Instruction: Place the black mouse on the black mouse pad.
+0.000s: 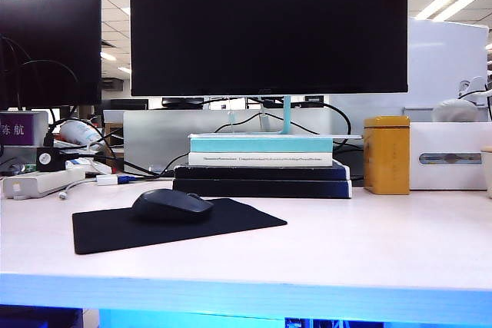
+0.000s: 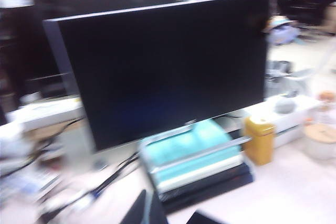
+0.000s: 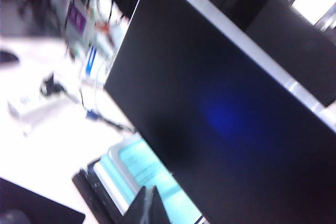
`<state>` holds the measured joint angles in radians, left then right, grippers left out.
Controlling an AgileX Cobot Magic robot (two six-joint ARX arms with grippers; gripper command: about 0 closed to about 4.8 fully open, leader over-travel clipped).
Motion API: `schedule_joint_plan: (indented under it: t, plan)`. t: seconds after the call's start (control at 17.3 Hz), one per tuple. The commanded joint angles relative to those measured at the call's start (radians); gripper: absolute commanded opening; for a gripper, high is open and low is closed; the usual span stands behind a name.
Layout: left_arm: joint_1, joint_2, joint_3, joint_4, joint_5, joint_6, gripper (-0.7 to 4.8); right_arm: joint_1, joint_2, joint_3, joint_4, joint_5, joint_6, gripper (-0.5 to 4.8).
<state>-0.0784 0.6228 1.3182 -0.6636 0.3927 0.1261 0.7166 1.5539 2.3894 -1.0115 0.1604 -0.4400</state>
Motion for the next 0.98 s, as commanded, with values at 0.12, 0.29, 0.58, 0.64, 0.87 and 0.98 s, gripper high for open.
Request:
schedule_joint_plan:
  t: [0.12,0.29,0.58,0.64,0.87,0.98]
  plan:
    - [0.002,-0.146,-0.038,-0.19,-0.094,-0.005,-0.05,0.002,-0.093,-0.011,-0.17,-0.044,0.055,-0.01]
    - [0.002,-0.33,-0.21,-0.193,-0.12,-0.043,-0.05,0.002,-0.158,-0.163,-0.154,-0.083,0.108,-0.01]
    - [0.003,-0.508,-0.649,0.062,-0.194,-0.191,-0.05,0.006,-0.352,-0.694,0.187,-0.116,0.17,-0.01]
    - [0.003,-0.507,-0.716,0.109,-0.189,-0.2,-0.05,0.006,-0.394,-0.787,0.249,-0.11,0.174,-0.01]
    - [0.001,-0.507,-0.933,0.36,-0.194,-0.306,-0.05,0.002,-0.568,-1.176,0.547,-0.084,0.174,-0.01]
    - [0.001,-0.507,-1.002,0.389,-0.196,-0.306,-0.05,0.0,-0.642,-1.345,0.667,-0.084,0.179,-0.01]
